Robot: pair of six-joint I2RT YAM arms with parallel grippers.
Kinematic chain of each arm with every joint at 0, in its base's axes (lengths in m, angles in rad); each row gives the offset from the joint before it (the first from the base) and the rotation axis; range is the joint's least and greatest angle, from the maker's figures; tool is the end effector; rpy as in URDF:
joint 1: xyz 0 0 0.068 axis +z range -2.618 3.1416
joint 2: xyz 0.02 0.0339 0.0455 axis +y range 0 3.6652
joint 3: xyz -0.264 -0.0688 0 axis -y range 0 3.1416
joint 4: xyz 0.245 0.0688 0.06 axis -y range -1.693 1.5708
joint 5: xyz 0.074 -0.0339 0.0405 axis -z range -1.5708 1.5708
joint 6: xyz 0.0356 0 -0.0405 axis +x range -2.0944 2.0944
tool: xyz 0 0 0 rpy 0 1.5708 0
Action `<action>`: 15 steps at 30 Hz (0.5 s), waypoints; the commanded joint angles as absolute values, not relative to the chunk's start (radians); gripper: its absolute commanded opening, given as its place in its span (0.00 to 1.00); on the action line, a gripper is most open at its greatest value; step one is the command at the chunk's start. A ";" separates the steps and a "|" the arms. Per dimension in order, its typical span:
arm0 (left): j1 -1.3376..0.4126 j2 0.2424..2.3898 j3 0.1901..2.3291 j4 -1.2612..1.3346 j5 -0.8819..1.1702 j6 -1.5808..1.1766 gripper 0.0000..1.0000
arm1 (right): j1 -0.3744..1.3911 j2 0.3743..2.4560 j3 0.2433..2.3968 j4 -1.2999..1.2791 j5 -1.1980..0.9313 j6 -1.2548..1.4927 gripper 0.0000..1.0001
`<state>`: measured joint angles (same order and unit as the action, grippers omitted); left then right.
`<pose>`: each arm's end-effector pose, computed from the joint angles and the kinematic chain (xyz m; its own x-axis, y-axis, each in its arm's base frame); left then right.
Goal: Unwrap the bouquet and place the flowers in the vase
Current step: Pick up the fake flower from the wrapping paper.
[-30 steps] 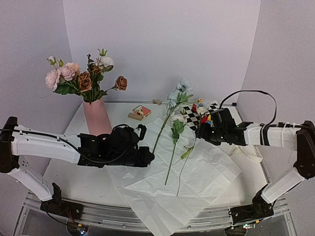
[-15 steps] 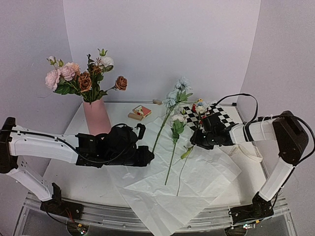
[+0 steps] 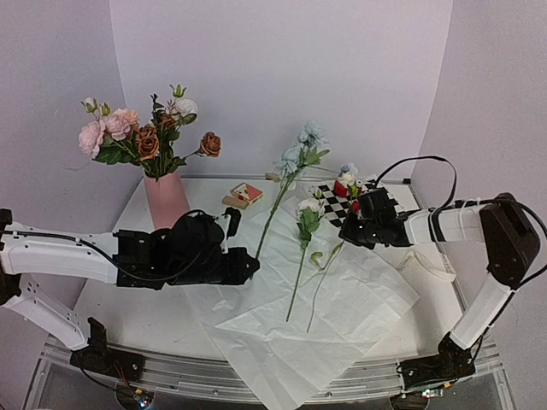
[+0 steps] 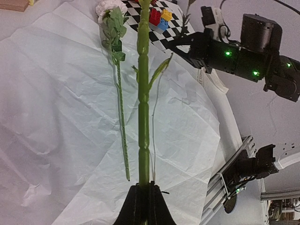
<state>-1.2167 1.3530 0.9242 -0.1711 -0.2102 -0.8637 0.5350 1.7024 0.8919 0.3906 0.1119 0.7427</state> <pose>0.1112 -0.2793 0.2625 -0.7792 -0.0366 -0.6258 0.4083 0.7278 -0.5510 0.3176 0.1836 0.1944 -0.5417 0.4602 -0.7034 -0.0714 0.8086 0.5840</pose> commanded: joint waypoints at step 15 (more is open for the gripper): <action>-1.221 1.156 0.868 -0.275 -0.377 -0.828 0.02 | 0.432 1.349 0.758 0.322 0.054 0.629 0.00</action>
